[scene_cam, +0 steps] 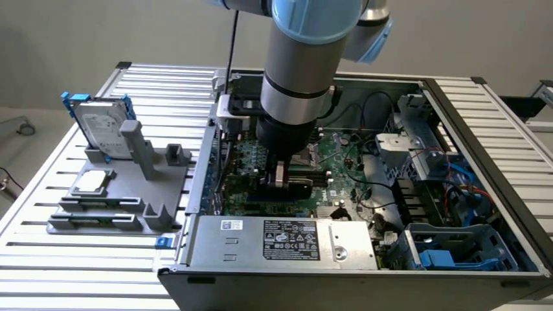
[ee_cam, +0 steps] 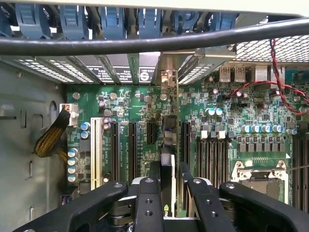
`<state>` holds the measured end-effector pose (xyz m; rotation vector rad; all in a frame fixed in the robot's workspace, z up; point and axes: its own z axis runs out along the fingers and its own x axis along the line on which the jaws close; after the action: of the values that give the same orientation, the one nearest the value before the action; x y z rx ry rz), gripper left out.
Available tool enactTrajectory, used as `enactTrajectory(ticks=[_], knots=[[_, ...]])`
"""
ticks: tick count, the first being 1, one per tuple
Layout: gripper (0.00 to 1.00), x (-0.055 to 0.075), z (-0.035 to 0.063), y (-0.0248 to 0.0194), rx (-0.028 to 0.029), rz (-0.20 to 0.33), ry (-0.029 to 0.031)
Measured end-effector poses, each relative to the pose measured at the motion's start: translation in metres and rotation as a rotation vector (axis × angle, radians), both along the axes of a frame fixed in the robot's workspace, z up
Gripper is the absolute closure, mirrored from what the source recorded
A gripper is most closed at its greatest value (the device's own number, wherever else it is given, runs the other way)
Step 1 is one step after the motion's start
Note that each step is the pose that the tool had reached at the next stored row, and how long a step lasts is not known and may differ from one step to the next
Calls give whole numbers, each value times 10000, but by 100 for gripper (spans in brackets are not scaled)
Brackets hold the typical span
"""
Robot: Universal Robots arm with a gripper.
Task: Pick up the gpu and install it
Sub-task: 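Insert the gpu into the slot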
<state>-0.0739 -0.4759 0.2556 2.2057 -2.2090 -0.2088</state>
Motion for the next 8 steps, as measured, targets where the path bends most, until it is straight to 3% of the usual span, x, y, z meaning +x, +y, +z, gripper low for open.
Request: enactTrajectory(ticks=[8], knots=[[74,0,-3,-8,22,-1,71]])
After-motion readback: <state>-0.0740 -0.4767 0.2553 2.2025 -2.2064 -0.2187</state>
